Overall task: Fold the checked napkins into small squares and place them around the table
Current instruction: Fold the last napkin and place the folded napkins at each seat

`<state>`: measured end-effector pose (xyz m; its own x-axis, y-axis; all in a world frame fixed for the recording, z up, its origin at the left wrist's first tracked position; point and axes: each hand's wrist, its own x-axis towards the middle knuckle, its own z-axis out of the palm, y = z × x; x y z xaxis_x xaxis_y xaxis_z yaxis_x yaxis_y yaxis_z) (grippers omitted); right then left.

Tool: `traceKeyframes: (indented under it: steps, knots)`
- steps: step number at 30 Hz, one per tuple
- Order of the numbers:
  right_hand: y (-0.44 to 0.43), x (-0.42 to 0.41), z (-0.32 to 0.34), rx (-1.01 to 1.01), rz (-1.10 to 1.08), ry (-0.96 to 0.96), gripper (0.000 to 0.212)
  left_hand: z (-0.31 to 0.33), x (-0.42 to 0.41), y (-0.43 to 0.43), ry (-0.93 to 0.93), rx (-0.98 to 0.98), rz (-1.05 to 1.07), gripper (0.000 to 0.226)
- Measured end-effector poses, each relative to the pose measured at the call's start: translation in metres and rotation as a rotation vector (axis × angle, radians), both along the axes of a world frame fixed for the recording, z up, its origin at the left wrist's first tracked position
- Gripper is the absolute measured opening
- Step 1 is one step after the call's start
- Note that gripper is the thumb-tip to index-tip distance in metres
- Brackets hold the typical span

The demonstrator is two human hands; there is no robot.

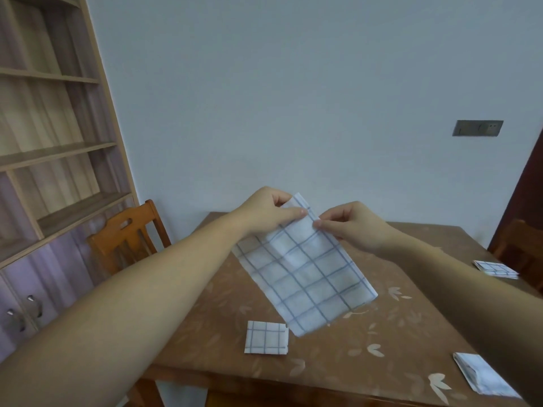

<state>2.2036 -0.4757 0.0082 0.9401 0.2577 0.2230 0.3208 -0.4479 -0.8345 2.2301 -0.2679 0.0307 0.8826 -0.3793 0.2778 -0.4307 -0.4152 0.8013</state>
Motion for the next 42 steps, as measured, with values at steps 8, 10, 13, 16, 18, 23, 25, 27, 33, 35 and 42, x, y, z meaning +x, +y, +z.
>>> traceKeyframes:
  steps: [8,10,13,16,18,23,25,27,33,35,42]
  knots:
    - [-0.033,0.002,-0.038,-0.594,-0.004,0.092,0.042,0.010,0.013,0.022,-0.077,-0.007,0.108,0.013]
    - [-0.039,0.000,-0.044,-0.739,0.040,0.196,0.025,0.012,0.012,0.023,-0.089,0.030,0.095,0.011]
    - [-0.036,0.000,-0.040,-0.844,0.034,0.171,0.030,0.014,0.007,0.016,-0.126,0.177,0.049,0.041]
    - [-0.015,-0.001,-0.023,-0.503,0.031,0.060,0.052,0.013,0.006,0.005,-0.164,0.252,0.004,0.052]
    - [0.002,-0.003,-0.013,-0.267,0.040,0.027,0.029,0.011,0.006,0.000,-0.165,0.263,-0.021,0.047]
    - [0.020,-0.001,-0.002,-0.228,0.034,0.042,0.025,0.010,0.003,-0.005,-0.100,0.162,-0.016,0.016]
    - [0.018,-0.001,0.000,-0.263,0.029,0.074,0.027,0.008,0.004,-0.001,-0.088,0.108,0.027,0.009]
    - [0.012,-0.001,0.000,-0.306,0.029,0.107,0.030,0.005,0.007,0.007,-0.058,0.032,0.072,0.009]
    - [-0.006,-0.008,0.015,0.048,0.099,0.169,0.019,-0.009,0.021,0.037,0.123,-0.513,0.422,0.023]
    - [-0.012,-0.005,0.024,0.319,0.084,0.213,0.017,-0.020,0.019,0.039,0.429,-0.683,0.371,0.044]
    - [-0.021,0.012,0.015,0.538,-0.256,0.225,0.017,-0.049,-0.003,0.006,0.671,-0.697,-0.148,0.052]
